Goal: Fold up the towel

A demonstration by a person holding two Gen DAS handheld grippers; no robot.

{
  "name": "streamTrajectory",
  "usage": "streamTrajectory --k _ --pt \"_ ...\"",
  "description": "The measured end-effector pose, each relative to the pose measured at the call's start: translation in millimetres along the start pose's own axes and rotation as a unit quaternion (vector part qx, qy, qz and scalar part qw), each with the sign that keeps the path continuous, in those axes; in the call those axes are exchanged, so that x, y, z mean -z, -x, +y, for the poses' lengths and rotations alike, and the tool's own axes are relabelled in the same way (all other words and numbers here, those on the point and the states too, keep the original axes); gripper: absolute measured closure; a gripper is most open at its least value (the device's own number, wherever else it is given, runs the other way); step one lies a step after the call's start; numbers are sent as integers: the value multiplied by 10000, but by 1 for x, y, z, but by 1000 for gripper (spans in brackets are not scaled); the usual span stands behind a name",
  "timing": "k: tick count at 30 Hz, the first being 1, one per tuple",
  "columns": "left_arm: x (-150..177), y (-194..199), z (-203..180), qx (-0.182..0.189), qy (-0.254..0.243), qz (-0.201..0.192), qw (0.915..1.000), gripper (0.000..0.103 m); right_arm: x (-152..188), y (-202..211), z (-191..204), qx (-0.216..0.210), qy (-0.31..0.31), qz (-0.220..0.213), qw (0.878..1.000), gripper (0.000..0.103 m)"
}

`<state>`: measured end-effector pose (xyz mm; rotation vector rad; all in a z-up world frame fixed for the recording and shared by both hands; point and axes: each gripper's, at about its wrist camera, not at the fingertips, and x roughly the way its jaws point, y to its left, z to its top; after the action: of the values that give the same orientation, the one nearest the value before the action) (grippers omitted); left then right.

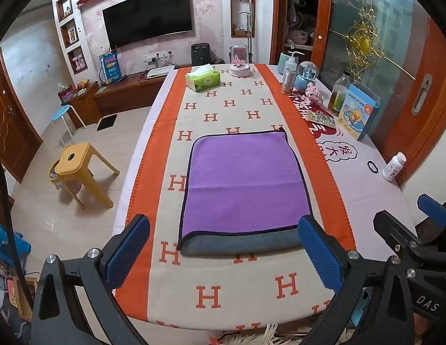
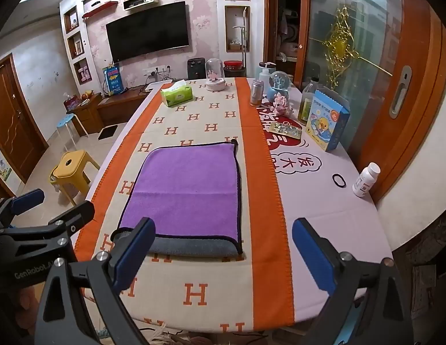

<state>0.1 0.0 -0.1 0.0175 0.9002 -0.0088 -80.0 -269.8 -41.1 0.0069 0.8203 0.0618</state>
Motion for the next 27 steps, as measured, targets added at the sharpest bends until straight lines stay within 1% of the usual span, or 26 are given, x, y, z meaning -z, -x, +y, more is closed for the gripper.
streamTrajectory --k 27 --pt "0 -1 0 -2 -21 5 10000 1 0 -3 2 9 2 -13 10000 7"
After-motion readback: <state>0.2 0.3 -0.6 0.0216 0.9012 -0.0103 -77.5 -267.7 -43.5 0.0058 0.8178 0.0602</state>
